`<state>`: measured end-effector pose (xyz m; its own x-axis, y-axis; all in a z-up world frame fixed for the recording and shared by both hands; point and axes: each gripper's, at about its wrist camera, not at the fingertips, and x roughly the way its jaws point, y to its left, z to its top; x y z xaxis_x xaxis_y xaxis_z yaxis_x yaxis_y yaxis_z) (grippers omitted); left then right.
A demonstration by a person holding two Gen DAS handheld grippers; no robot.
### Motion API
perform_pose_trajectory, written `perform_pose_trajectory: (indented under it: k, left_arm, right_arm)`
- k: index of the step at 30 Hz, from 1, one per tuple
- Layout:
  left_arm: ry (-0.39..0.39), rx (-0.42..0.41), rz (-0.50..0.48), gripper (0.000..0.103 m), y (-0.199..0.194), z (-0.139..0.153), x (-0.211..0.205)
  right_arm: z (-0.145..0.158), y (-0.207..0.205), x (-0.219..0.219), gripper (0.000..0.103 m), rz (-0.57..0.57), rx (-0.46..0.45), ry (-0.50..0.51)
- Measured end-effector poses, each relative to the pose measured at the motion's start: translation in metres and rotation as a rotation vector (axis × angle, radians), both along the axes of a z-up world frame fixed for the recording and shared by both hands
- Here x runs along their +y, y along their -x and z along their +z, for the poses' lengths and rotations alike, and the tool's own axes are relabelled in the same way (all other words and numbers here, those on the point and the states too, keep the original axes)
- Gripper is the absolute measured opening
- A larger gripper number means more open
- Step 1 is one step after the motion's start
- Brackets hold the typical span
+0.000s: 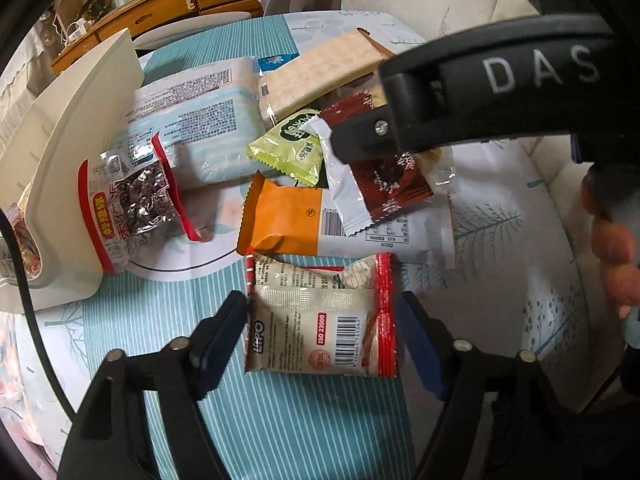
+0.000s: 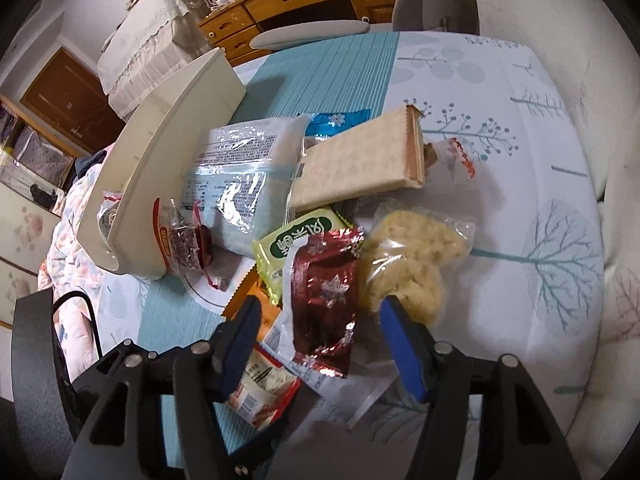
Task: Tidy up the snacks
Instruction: 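Grasp the LIPO pack with the left tool while the right tool grasps the red snowflake wrapper, then carry both wrappers over the white tray and drop them in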
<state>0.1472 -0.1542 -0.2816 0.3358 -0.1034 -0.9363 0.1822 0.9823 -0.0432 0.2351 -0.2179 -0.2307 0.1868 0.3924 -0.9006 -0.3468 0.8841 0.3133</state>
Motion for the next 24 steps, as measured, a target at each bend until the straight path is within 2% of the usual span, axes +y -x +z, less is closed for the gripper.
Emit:
perform_pose_trajectory:
  k: [3, 6, 12, 19, 24]
  left_arm:
    - [0.003, 0.000, 0.001, 0.067, -0.004, 0.000, 0.000]
    - [0.024, -0.002, 0.008, 0.052, -0.007, 0.001, 0.006]
    - [0.069, 0.010, 0.026, 0.045, -0.010, 0.003, 0.016]
    - [0.124, 0.025, 0.044, 0.039, -0.005, 0.008, 0.034]
    - [0.128, 0.018, 0.060, 0.038, 0.009, 0.017, 0.043]
  right_arm:
    - [0.000, 0.001, -0.001, 0.055, 0.005, -0.001, -0.003]
    - [0.000, 0.001, -0.001, 0.055, 0.006, -0.002, -0.007]
    - [0.001, 0.001, -0.003, 0.047, 0.004, 0.006, -0.006]
    - [0.000, 0.005, 0.004, 0.047, 0.017, 0.042, -0.019]
    - [-0.011, 0.004, 0.012, 0.047, -0.003, 0.087, 0.006]
